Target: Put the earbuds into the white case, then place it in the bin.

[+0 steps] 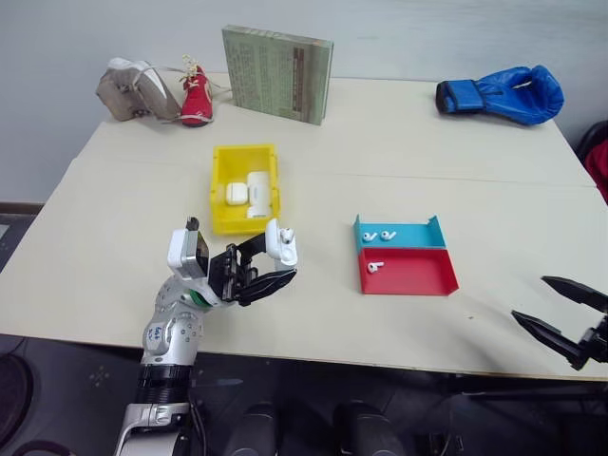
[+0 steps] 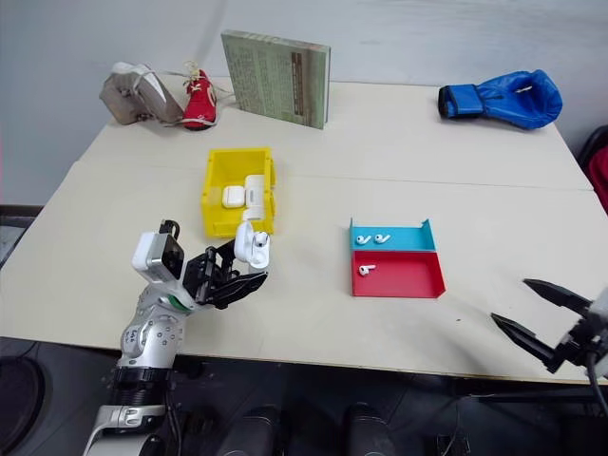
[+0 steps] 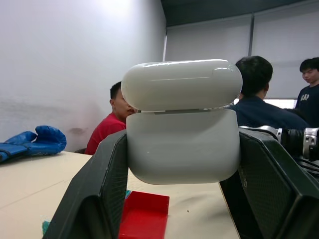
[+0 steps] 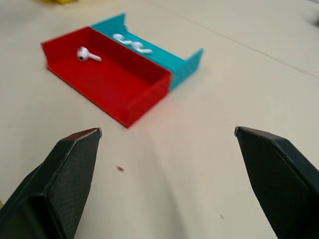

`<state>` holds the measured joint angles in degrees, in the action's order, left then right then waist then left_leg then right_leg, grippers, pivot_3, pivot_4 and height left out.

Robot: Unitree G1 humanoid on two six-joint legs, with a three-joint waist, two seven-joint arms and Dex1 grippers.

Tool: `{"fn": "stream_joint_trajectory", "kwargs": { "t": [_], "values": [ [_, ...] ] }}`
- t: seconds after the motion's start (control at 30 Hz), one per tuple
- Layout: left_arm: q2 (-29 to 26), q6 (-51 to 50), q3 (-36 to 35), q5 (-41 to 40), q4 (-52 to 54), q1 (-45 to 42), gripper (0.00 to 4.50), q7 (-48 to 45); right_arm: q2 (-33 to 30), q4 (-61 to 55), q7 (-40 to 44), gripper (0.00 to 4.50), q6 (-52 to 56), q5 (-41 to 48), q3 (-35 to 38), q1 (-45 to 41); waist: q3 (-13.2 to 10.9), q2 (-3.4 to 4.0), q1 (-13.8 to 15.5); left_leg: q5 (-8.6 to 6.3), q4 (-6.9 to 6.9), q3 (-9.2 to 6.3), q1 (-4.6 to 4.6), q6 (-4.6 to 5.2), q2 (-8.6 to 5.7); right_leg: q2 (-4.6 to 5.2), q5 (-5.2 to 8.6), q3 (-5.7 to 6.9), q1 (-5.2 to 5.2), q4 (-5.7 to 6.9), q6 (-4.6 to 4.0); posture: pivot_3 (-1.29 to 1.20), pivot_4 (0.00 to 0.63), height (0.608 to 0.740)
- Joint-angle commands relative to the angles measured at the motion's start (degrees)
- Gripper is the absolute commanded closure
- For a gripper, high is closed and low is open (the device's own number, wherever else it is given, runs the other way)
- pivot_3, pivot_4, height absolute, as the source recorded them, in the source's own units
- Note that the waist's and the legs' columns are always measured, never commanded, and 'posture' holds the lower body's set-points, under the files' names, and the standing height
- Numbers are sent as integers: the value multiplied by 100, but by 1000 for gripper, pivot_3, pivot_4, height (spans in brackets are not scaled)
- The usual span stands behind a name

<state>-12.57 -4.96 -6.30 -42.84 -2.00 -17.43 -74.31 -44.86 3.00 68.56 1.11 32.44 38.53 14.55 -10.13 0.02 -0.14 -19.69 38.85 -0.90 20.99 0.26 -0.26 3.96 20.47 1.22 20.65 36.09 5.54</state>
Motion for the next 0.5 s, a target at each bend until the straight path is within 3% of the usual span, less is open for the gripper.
{"fn": "stream_joint_trajectory", "kwargs": {
  "t": [0.03,0.17,0.3,0.5],
  "values": [
    [-2,37,-20,-81,337,2,1706,89,-437,-542,-567,69,325,-383,-422,-562,1,5,-54,1,0,2,-1,-1,1,-1,0,-2,0,0,0,0,150,740],
    [60,33,51,-81,398,15,1706,140,-850,-790,-1024,69,1155,-625,-1402,-1893,5,14,-118,4,7,1,-3,-4,0,-1,0,-5,0,6,0,0,150,740],
    [152,61,122,-64,379,-21,1706,177,-912,-238,-713,69,1751,-791,-2594,-3787,4,15,-95,3,6,-9,16,-7,0,0,-1,4,19,9,2,0,150,740],
    [279,167,230,20,282,-81,1706,165,-346,2391,450,69,27,-2515,-4625,-6589,2,13,-22,3,7,-1,34,-6,-5,4,-4,1,41,8,6,0,150,740]
  ]
}}
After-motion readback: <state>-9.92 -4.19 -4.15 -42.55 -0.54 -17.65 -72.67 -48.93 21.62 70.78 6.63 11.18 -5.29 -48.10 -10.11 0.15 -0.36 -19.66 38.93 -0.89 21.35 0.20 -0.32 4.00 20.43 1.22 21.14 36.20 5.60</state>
